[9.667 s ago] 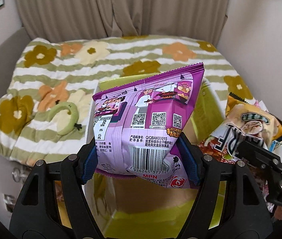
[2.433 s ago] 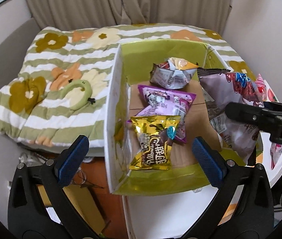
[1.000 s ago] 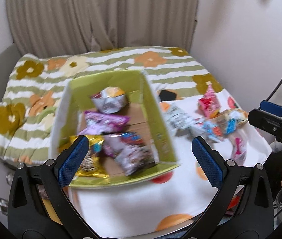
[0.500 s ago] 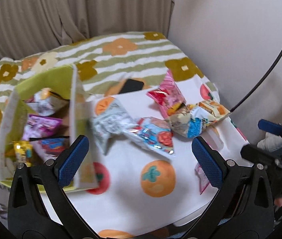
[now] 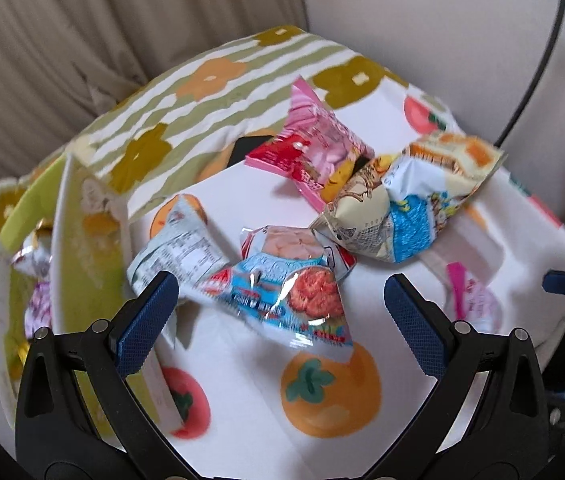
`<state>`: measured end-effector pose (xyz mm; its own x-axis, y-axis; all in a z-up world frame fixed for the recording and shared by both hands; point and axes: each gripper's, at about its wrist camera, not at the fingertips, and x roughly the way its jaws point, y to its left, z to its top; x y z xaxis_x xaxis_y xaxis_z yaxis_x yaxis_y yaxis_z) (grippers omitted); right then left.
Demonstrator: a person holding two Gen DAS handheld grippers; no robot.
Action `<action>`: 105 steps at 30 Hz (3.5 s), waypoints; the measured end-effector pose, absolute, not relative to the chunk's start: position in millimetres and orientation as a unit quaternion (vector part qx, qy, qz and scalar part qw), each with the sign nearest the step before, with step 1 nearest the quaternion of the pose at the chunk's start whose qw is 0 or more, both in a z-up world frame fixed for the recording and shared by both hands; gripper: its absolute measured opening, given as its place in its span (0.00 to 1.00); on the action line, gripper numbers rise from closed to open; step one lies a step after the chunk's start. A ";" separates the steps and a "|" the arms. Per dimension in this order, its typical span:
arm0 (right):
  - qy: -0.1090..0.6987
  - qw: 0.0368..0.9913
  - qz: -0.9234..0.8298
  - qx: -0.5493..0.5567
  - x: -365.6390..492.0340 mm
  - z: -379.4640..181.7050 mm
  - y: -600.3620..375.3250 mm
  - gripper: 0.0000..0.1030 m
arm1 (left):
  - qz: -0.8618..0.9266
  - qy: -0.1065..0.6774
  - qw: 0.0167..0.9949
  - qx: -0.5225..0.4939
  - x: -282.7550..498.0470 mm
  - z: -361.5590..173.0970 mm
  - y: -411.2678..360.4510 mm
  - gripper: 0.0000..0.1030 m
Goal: Organize snacks
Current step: 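Grasp the shrimp flakes bag with the left tool while the right grasps the pink-white bag, then lower both held bags into the green box and open both tools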
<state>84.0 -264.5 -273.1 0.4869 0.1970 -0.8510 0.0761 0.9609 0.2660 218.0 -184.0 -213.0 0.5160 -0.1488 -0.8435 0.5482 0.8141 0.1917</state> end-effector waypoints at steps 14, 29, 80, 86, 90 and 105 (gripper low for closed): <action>0.520 0.839 -0.013 0.161 81.0 -315.3 -257.6 1.00 | -0.257 0.460 0.799 0.290 243.8 -268.1 -206.6 0.95; 0.513 0.843 -0.040 0.158 84.9 -329.8 -254.7 1.00 | -0.263 0.489 0.781 0.285 254.3 -290.1 -198.5 0.64; 0.392 0.912 0.121 0.004 151.9 -153.9 -150.2 0.53 | -0.123 0.396 0.908 0.065 210.2 -79.7 -15.5 0.56; 0.380 0.912 0.157 -0.007 186.9 -133.0 -97.3 0.53 | -0.077 0.401 0.912 0.041 233.9 -77.3 54.8 0.56; 0.379 0.910 0.170 -0.012 209.2 -129.0 -61.0 0.53 | -0.059 0.408 0.910 0.034 253.2 -85.1 100.3 0.56; 0.414 0.900 0.136 0.001 276.8 -158.4 25.8 0.53 | -0.089 0.450 0.887 0.040 354.4 -139.8 171.3 0.56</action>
<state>276.8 25.8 -158.4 0.6198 0.2460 -0.7452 -0.2440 0.9629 0.1149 354.4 171.3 -139.8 0.5785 -0.1218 -0.8066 0.1941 0.9809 -0.0089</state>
